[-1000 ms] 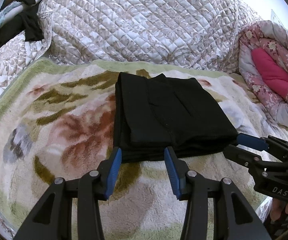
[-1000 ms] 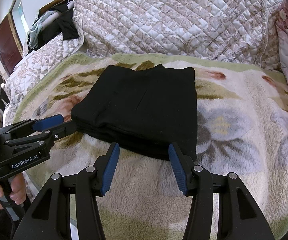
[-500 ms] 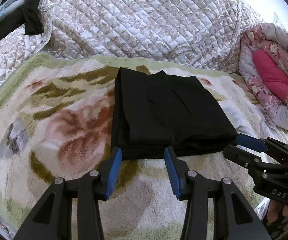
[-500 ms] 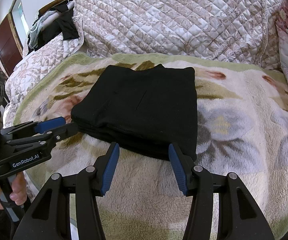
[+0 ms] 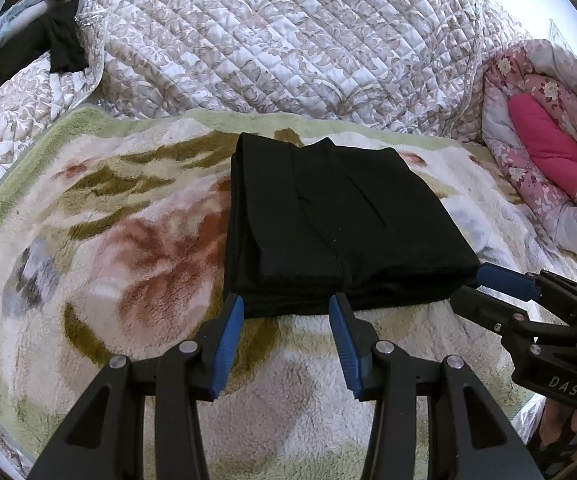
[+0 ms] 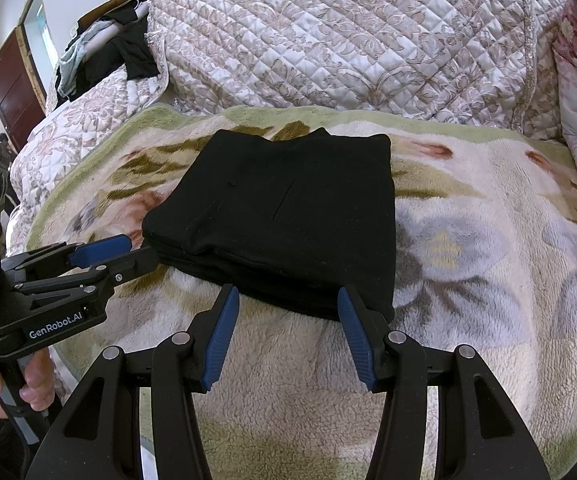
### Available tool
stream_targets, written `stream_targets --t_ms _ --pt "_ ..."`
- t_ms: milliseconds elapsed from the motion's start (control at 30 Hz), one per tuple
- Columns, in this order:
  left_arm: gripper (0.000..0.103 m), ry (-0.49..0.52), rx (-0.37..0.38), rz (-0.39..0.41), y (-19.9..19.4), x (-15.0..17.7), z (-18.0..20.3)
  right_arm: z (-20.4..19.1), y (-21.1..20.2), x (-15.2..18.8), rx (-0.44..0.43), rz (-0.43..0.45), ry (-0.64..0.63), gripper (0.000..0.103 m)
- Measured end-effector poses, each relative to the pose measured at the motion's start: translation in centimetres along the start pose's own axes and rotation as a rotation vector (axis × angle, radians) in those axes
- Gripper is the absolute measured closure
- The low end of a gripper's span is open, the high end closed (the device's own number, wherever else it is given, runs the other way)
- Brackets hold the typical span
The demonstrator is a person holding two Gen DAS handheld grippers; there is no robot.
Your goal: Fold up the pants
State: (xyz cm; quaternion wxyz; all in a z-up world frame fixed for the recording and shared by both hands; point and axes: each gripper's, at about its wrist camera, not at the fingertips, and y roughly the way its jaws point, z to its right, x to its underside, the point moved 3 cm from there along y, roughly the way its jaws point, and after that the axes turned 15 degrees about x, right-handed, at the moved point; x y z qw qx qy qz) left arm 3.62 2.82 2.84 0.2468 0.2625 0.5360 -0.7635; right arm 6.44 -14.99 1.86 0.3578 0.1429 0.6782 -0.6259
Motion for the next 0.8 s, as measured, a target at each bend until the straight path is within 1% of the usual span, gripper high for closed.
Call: stream_targets --t_ms 600,800 --pt "0.056 0.030 -0.003 -0.016 0.28 0.16 0.23 -0.03 0.06 0.12 0.003 0.000 0.001 0.051" --pt "0.056 0.033 -0.013 -0.002 0.31 0.12 0.14 0.02 0.06 0.17 0.004 0.000 -0.001 0.051"
